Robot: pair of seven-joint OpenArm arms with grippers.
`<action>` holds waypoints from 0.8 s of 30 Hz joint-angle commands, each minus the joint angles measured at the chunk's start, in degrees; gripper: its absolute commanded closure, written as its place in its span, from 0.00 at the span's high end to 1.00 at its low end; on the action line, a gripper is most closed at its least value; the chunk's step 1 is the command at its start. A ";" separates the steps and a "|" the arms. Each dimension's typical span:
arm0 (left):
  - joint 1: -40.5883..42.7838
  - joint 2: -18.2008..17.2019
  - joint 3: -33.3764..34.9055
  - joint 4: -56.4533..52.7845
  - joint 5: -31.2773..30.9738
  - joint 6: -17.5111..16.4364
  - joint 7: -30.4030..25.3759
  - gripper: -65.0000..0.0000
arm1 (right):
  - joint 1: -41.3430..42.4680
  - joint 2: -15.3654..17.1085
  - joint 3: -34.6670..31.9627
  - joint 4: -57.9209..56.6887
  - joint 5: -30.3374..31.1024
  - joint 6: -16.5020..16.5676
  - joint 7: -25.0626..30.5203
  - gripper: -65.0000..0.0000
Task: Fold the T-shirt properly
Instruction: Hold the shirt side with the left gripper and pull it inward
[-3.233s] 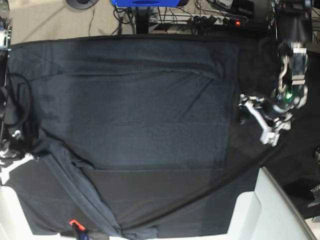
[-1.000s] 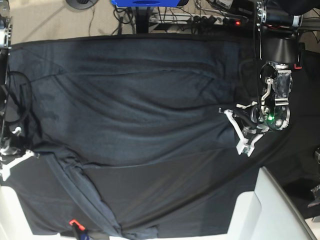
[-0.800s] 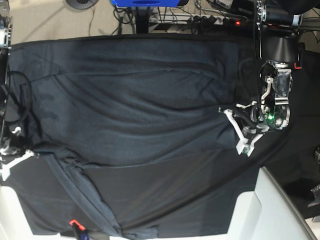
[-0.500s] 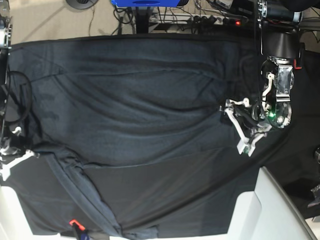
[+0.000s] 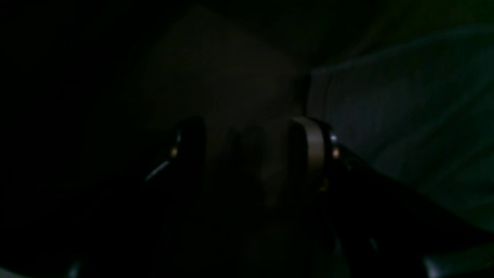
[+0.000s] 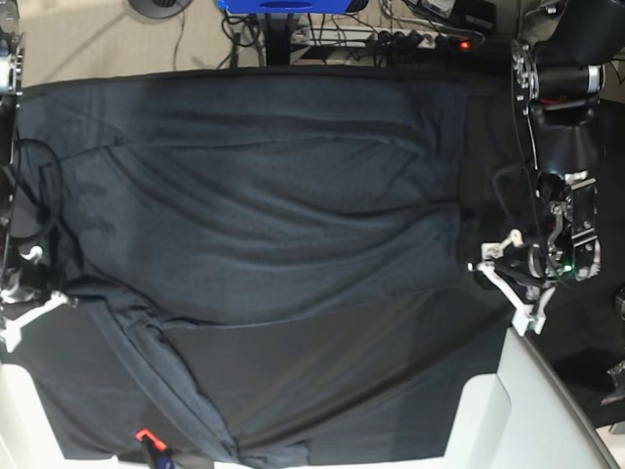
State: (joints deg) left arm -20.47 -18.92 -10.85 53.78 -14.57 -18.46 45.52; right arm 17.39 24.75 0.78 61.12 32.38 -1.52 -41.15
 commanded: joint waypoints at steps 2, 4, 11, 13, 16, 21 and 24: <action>-2.87 -0.99 1.75 -2.22 -0.42 -0.31 -2.22 0.48 | 1.47 1.14 0.32 0.99 0.01 0.07 1.01 0.01; -3.57 -0.56 4.74 -4.59 -0.51 -0.31 -4.07 0.49 | 1.47 1.14 0.32 0.99 0.01 0.07 1.01 0.01; -4.72 1.11 5.27 -10.04 -0.51 -0.40 -8.55 0.50 | 1.47 1.14 0.32 0.99 0.01 0.07 1.01 0.01; -4.72 1.38 5.27 -10.22 -0.51 -0.40 -9.08 0.50 | 1.47 1.14 0.32 0.90 0.01 0.07 1.01 0.01; -4.72 1.47 5.36 -10.31 -0.51 -0.40 -9.52 0.50 | 1.47 1.14 0.32 0.90 0.01 0.07 1.01 0.01; -7.79 1.47 5.71 -15.84 -0.42 -0.40 -12.15 0.50 | 1.47 1.14 0.32 0.90 0.01 0.07 1.10 0.01; -9.38 2.26 5.71 -20.06 -0.25 -0.40 -14.18 0.50 | 1.47 1.14 0.32 0.90 0.01 0.07 1.10 0.01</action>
State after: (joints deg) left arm -28.38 -16.47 -5.06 33.15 -14.57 -18.46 31.75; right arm 17.39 24.75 0.78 61.12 32.16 -1.54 -41.12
